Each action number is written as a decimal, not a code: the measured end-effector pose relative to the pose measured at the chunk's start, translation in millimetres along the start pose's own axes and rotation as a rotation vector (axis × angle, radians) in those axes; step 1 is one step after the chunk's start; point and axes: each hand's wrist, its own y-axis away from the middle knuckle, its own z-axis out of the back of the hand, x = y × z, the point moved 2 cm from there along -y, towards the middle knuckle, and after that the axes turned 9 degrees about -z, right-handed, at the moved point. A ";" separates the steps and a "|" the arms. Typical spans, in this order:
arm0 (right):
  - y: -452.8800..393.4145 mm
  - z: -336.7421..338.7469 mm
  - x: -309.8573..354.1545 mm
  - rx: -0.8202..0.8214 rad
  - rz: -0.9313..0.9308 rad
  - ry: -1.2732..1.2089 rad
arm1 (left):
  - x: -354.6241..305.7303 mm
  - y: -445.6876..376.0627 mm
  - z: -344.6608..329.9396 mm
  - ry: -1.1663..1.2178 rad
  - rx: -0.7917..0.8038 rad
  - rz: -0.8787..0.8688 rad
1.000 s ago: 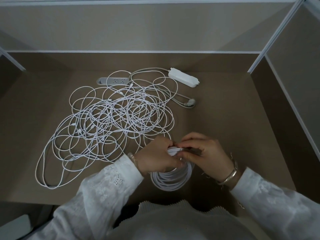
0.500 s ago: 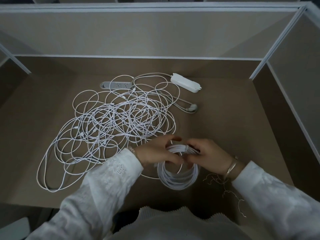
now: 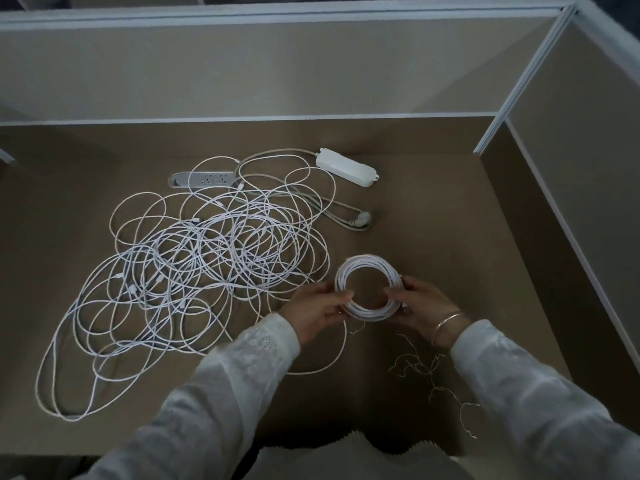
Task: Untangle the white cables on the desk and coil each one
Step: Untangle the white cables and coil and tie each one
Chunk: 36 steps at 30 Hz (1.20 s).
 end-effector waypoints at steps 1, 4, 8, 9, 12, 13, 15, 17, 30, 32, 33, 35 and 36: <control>-6.5 4.2 1.1 -0.026 0.010 0.000 | 1.4 -9.8 -3.5 -0.019 -0.020 -0.003; -29.1 16.6 6.8 -0.110 0.053 -0.007 | 5.2 -41.2 -16.8 -0.064 -0.059 0.003; -71.7 41.4 16.7 -0.249 0.025 -0.053 | 6.6 -85.8 -36.0 -0.112 -0.093 0.062; -81.4 48.1 18.3 -0.270 0.008 -0.079 | 8.5 -96.3 -39.4 -0.125 -0.097 0.085; -106.5 68.9 19.6 -0.381 -0.027 -0.088 | 17.2 -124.5 -48.5 -0.219 -0.063 0.132; -112.7 76.3 18.9 -0.443 -0.028 -0.083 | 19.7 -129.2 -52.4 -0.256 -0.055 0.134; -122.0 90.2 17.5 -0.595 0.020 -0.094 | 23.7 -131.7 -58.5 -0.296 -0.047 0.136; -126.8 96.8 20.3 -0.703 0.109 -0.140 | 27.2 -129.4 -58.8 -0.305 -0.046 0.135; -88.6 -1.2 4.7 -0.804 0.526 0.616 | 30.4 -46.3 96.0 -0.360 -0.364 -0.010; -80.6 -34.5 -16.7 -0.685 0.543 0.681 | 34.7 -24.5 122.4 -0.389 -0.392 -0.013; -77.4 -49.4 -28.2 -0.627 0.551 0.705 | 39.6 -14.5 135.5 -0.390 -0.412 -0.003; -68.7 -81.2 -50.3 -0.526 0.515 0.785 | 48.8 7.3 159.5 -0.380 -0.454 0.020; -64.2 -97.0 -61.7 -0.468 0.482 0.841 | 51.9 19.2 170.0 -0.386 -0.472 0.031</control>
